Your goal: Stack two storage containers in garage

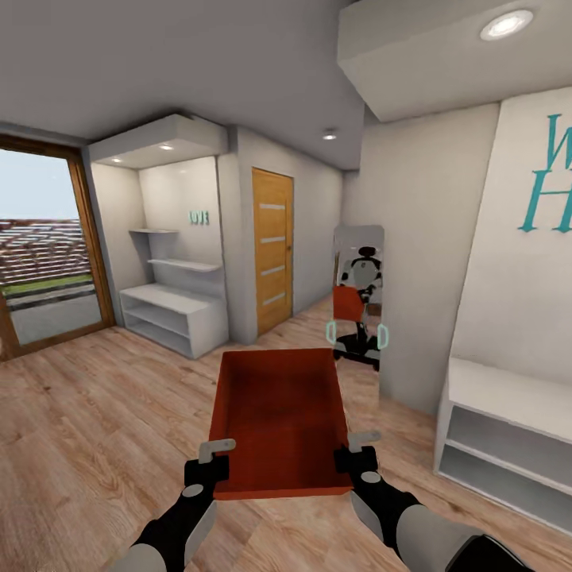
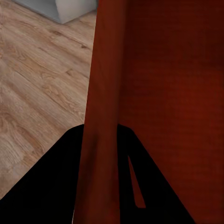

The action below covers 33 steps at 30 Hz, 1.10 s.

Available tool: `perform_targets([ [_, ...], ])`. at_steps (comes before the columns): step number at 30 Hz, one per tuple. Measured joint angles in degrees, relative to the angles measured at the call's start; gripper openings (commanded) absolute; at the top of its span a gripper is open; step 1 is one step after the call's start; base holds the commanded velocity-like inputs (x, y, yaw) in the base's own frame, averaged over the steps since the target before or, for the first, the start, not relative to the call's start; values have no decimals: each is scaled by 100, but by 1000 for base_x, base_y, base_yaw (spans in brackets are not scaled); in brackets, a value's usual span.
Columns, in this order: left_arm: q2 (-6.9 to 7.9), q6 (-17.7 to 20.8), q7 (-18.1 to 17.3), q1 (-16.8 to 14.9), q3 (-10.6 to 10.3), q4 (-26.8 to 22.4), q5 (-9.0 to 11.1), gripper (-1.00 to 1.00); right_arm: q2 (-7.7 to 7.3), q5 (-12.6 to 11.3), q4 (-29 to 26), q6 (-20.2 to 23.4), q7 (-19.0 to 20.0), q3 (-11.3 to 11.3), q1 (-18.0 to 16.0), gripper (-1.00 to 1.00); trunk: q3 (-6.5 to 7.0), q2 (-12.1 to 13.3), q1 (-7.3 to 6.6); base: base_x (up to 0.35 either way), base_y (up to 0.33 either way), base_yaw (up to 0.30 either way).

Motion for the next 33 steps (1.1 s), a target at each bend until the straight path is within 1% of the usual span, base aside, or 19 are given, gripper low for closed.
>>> perform_targets([
  [29,0,-7,-1,1,1,0,1,-100,0,0,-1,-4,-1,4,0,-100,0,1,0,323,0,273],
  [33,0,-4,0,-2,0,2,1,-100,-1,0,-6,2,-5,4,1,-100,0,1,0,322,0,154],
])
